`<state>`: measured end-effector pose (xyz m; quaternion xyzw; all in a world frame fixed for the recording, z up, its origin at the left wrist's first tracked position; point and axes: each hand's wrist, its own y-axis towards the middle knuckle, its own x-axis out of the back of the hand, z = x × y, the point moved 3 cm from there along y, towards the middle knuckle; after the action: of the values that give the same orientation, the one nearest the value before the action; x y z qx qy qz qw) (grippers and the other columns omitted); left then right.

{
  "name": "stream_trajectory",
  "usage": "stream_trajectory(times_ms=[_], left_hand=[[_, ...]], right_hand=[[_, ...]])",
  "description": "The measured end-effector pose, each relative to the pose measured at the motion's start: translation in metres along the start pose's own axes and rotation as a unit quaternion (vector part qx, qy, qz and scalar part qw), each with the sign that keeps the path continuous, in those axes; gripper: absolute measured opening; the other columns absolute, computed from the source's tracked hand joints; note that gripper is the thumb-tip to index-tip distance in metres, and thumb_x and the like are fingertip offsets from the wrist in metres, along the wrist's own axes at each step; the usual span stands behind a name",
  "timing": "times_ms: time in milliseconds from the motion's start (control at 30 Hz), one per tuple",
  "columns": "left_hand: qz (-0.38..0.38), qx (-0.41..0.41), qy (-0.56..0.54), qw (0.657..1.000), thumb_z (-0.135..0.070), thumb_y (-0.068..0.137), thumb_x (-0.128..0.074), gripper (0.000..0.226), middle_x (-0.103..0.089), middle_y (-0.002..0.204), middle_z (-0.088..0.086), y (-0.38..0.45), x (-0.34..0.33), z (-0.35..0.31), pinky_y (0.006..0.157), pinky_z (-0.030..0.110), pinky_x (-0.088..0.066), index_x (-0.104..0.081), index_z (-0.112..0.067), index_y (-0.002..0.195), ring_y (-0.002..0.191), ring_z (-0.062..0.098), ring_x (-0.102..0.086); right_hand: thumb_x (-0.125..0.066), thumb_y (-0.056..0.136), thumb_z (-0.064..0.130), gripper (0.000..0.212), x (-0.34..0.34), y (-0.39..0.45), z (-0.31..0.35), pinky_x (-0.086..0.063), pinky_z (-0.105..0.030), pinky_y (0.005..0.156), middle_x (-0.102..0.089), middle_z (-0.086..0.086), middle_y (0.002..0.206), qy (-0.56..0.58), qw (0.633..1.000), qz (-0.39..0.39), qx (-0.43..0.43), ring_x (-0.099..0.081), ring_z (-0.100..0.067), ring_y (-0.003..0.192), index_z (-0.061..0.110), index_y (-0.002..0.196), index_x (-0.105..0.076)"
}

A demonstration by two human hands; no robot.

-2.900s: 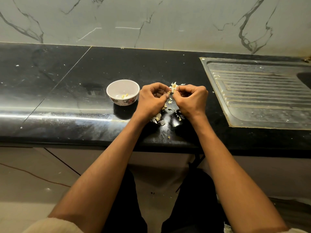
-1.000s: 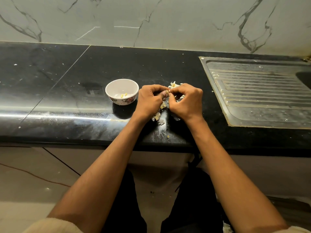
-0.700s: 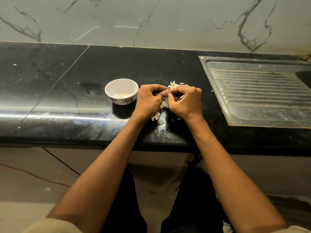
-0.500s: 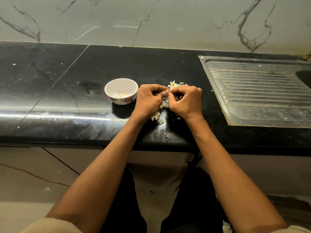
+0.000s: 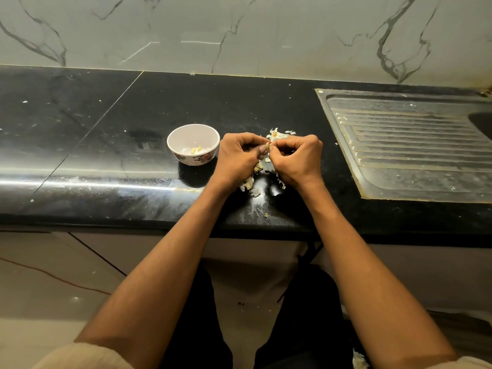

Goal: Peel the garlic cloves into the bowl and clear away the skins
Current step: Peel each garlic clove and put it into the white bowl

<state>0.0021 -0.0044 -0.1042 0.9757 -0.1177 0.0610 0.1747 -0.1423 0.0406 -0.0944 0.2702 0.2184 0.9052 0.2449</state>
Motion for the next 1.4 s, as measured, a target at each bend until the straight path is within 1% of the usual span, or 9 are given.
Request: stream_trajectory(times_ms=[333, 567, 733, 833, 967, 1133, 1200, 1300, 1400], left_hand=[[-0.012, -0.013, 0.006, 1.000, -0.006, 0.088, -0.075, 0.007, -0.077, 0.077, 0.007, 0.0003, 0.0006, -0.0001, 0.066, 0.026, -0.056, -0.080, -0.012, 0.087, 0.067, 0.009, -0.068], [-0.036, -0.013, -0.018, 0.999, -0.008, 0.089, -0.075, 0.009, -0.079, 0.087, 0.003, 0.0026, 0.0030, 0.0037, 0.075, 0.032, -0.059, -0.081, -0.007, 0.095, 0.079, 0.013, -0.073], [-0.041, -0.032, -0.023, 0.998, -0.008, 0.090, -0.075, 0.010, -0.076, 0.091, 0.000, 0.0051, 0.0041, 0.0042, 0.071, 0.025, -0.053, -0.081, -0.008, 0.097, 0.080, 0.007, -0.068], [-0.040, -0.029, -0.048, 0.998, -0.004, 0.090, -0.073, 0.011, -0.079, 0.093, 0.005, 0.0044, 0.0035, 0.0040, 0.077, 0.027, -0.056, -0.080, -0.004, 0.099, 0.087, 0.015, -0.074], [-0.041, -0.025, -0.048, 0.998, -0.003, 0.091, -0.073, 0.011, -0.079, 0.092, 0.005, 0.0043, 0.0030, 0.0050, 0.079, 0.032, -0.061, -0.080, -0.005, 0.099, 0.089, 0.022, -0.075], [-0.036, -0.025, -0.030, 0.999, -0.001, 0.090, -0.073, 0.010, -0.079, 0.090, 0.005, 0.0035, 0.0014, 0.0050, 0.068, 0.022, -0.054, -0.080, -0.004, 0.097, 0.079, 0.009, -0.071], [-0.036, -0.029, -0.026, 0.999, 0.000, 0.089, -0.073, 0.011, -0.078, 0.091, 0.007, 0.0041, 0.0017, 0.0058, 0.071, 0.026, -0.056, -0.080, -0.003, 0.097, 0.081, 0.013, -0.073], [-0.036, -0.041, -0.021, 0.998, 0.002, 0.086, -0.074, 0.011, -0.077, 0.092, 0.011, 0.0044, 0.0020, 0.0058, 0.081, 0.036, -0.061, -0.080, -0.002, 0.095, 0.089, 0.024, -0.075], [-0.032, -0.052, -0.012, 0.998, 0.004, 0.085, -0.075, 0.012, -0.077, 0.092, 0.010, 0.0032, 0.0011, 0.0043, 0.083, 0.035, -0.061, -0.080, -0.002, 0.094, 0.089, 0.023, -0.075]], right_hand=[[-0.075, 0.076, 0.024, 0.013, -0.0008, -0.0003, 0.0015, -0.054, -0.031, 0.053, -0.071, 0.002, 0.060, 0.014, 1.000, 0.008, -0.016, -0.059, -0.003, 0.053, 0.013, 0.072, -0.082], [-0.079, 0.079, 0.010, 0.005, -0.0023, 0.0004, -0.0001, -0.052, -0.021, 0.057, -0.075, 0.005, 0.067, 0.071, 0.996, 0.001, -0.059, -0.066, -0.001, 0.057, 0.010, 0.076, -0.083], [-0.078, 0.083, 0.007, 0.007, -0.0028, 0.0030, -0.0054, -0.050, -0.025, 0.048, -0.073, -0.006, 0.067, 0.135, 0.985, 0.018, -0.106, -0.065, -0.013, 0.051, 0.005, 0.077, -0.080], [-0.077, 0.085, 0.007, 0.008, -0.0036, 0.0019, -0.0038, -0.051, -0.025, 0.047, -0.073, -0.010, 0.068, 0.159, 0.980, 0.043, -0.110, -0.067, -0.017, 0.056, 0.005, 0.078, -0.079], [-0.080, 0.083, 0.009, 0.008, -0.0033, 0.0016, -0.0029, -0.052, -0.026, 0.048, -0.075, -0.007, 0.068, 0.146, 0.983, 0.041, -0.107, -0.068, -0.017, 0.056, 0.009, 0.076, -0.079], [-0.081, 0.079, 0.011, 0.009, -0.0011, 0.0012, -0.0023, -0.056, -0.034, 0.051, -0.075, -0.003, 0.066, 0.117, 0.988, 0.030, -0.098, -0.067, -0.016, 0.052, 0.017, 0.072, -0.080], [-0.079, 0.078, 0.010, 0.010, -0.0003, 0.0007, -0.0014, -0.057, -0.036, 0.051, -0.074, -0.003, 0.065, 0.109, 0.989, 0.029, -0.097, -0.066, -0.016, 0.051, 0.017, 0.071, -0.080], [-0.078, 0.077, 0.005, 0.012, 0.0002, 0.0001, 0.0001, -0.051, -0.026, 0.046, -0.074, -0.002, 0.063, 0.112, 0.988, 0.027, -0.104, -0.064, -0.012, 0.047, 0.015, 0.070, -0.080], [-0.078, 0.076, 0.002, 0.014, 0.0009, 0.0000, 0.0015, -0.047, -0.021, 0.045, -0.073, -0.001, 0.061, 0.117, 0.987, 0.019, -0.111, -0.062, -0.009, 0.045, 0.015, 0.070, -0.080]])
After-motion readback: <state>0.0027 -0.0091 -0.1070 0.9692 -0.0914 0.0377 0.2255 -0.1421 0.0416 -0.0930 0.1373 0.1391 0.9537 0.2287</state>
